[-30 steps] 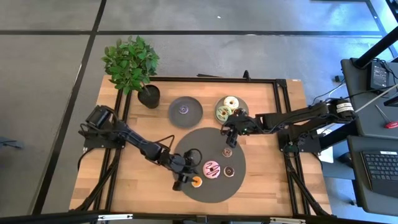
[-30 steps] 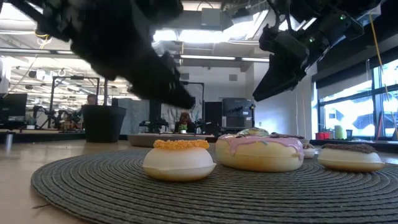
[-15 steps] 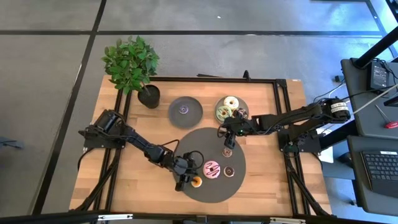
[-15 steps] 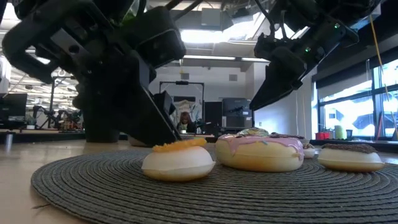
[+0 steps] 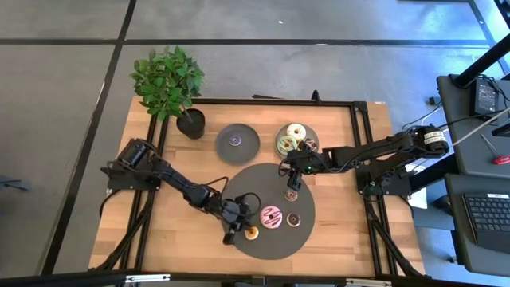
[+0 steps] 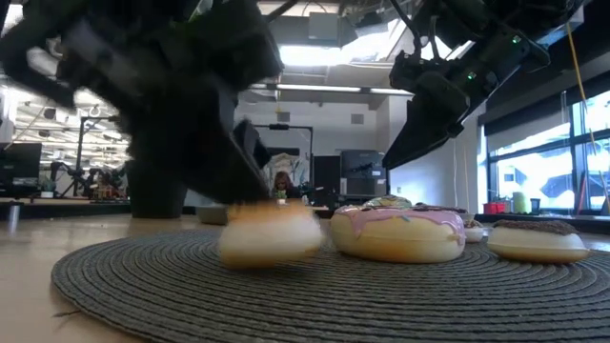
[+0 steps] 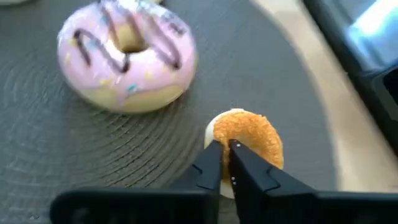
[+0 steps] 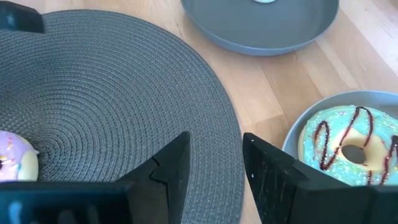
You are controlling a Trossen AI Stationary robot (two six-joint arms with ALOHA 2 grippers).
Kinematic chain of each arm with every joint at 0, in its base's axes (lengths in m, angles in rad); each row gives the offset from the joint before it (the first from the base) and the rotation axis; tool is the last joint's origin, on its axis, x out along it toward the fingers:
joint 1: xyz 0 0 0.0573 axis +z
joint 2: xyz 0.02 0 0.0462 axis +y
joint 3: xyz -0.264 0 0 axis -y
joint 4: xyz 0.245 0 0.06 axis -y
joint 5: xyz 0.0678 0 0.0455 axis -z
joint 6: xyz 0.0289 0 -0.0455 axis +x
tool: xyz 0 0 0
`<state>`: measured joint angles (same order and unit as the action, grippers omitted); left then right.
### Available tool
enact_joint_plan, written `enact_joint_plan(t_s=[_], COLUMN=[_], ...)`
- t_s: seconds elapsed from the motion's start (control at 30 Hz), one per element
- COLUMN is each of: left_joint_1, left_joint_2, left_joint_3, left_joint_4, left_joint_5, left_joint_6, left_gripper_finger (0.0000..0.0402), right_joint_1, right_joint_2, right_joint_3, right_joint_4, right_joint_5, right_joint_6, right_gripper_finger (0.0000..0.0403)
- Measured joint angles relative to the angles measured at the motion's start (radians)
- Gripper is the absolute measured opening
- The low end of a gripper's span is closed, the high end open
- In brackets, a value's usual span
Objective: Pick & Place donuts
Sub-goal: Put the small orange donut on the dark gray plate
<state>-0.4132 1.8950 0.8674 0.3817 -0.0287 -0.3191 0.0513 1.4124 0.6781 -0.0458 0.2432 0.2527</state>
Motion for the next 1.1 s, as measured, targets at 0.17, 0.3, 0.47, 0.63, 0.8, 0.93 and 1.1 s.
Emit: enact_joint_plan(t_s=[0.17, 0.3, 0.47, 0.63, 0.8, 0.93, 1.1], left_joint_1=[0.040, 0.089, 0.199, 0.353, 0.482, 0.557, 0.622], left_joint_2=[-0.108, -0.249, -0.394, -0.462, -0.456, -0.452, -0.445], left_joint_3=[0.001, 0.001, -0.005, -0.110, -0.205, -0.266, -0.289], left_joint_4=[-0.068, -0.312, -0.576, -0.523, -0.475, -0.362, -0.290], left_joint_5=[0.078, 0.005, -0.295, -0.379, -0.377, -0.358, -0.293], left_joint_6=[0.005, 0.049, -0.005, -0.107, -0.194, -0.213, -0.220], left_gripper_finger=[0.0007, 0.0004, 0.0007, 0.0004, 0.0004, 0.0004, 0.0004], right_joint_1=[0.000, 0.000, 0.000, 0.000, 0.000, -0.001, -0.002], right_joint_2=[0.000, 0.000, 0.000, 0.000, 0.000, 0.000, 0.000], right_joint_3=[0.000, 0.000, 0.000, 0.000, 0.000, 0.000, 0.000], right_joint_4=[0.000, 0.000, 0.000, -0.001, 0.000, 0.000, 0.001], right_joint_5=[0.000, 0.000, 0.000, 0.000, 0.000, 0.000, 0.000], right_joint_6=[0.000, 0.000, -0.001, -0.016, -0.024, -0.027, -0.029], right_gripper_finger=[0.0149, 0.0149, 0.0149, 0.0149, 0.0149, 0.0149, 0.0149])
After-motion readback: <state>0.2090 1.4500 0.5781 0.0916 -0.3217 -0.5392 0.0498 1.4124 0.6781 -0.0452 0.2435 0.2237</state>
